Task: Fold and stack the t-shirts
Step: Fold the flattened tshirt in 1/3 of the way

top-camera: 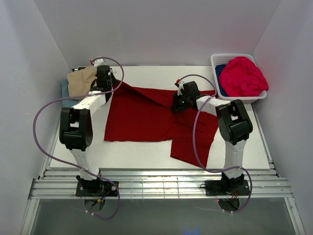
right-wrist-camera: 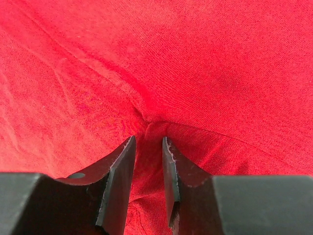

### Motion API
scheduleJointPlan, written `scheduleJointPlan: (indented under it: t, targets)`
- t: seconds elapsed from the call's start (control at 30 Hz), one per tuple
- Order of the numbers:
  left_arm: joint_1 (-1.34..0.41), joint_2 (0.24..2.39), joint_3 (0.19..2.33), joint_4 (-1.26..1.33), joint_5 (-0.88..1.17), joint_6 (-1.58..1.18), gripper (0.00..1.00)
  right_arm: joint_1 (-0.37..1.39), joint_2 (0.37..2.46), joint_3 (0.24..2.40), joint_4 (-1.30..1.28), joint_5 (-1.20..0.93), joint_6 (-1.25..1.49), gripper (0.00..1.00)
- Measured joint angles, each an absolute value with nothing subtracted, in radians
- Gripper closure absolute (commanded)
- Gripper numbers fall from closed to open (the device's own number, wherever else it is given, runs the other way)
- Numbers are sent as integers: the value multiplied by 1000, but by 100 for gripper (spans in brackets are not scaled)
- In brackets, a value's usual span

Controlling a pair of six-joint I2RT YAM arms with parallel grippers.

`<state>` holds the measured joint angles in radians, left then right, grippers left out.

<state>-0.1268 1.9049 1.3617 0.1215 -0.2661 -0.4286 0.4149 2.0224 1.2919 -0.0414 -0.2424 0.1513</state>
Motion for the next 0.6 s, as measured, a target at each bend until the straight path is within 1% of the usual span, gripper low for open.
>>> scheduleJointPlan:
  t: [0.17, 0.43, 0.47, 0.5, 0.57, 0.6]
  targets:
    - [-126, 1829, 1245, 153, -225, -461, 90, 415, 2022, 1291, -41, -242, 154, 65]
    - [-141, 1764, 961, 105, -194, -521, 89, 415, 2020, 1284, -32, -242, 154, 65]
    - [-144, 1755, 940, 96, -198, -524, 88, 415, 2019, 1284, -33, -242, 154, 65]
    - [-147, 1748, 926, 88, -204, -528, 82, 415, 2019, 1284, -33, -242, 154, 65]
    - [-152, 1743, 918, 70, -224, -532, 78, 415, 2018, 1283, -33, -242, 154, 65]
    - [-154, 1742, 918, 67, -233, -535, 70, 416, 2017, 1281, -33, -242, 154, 65]
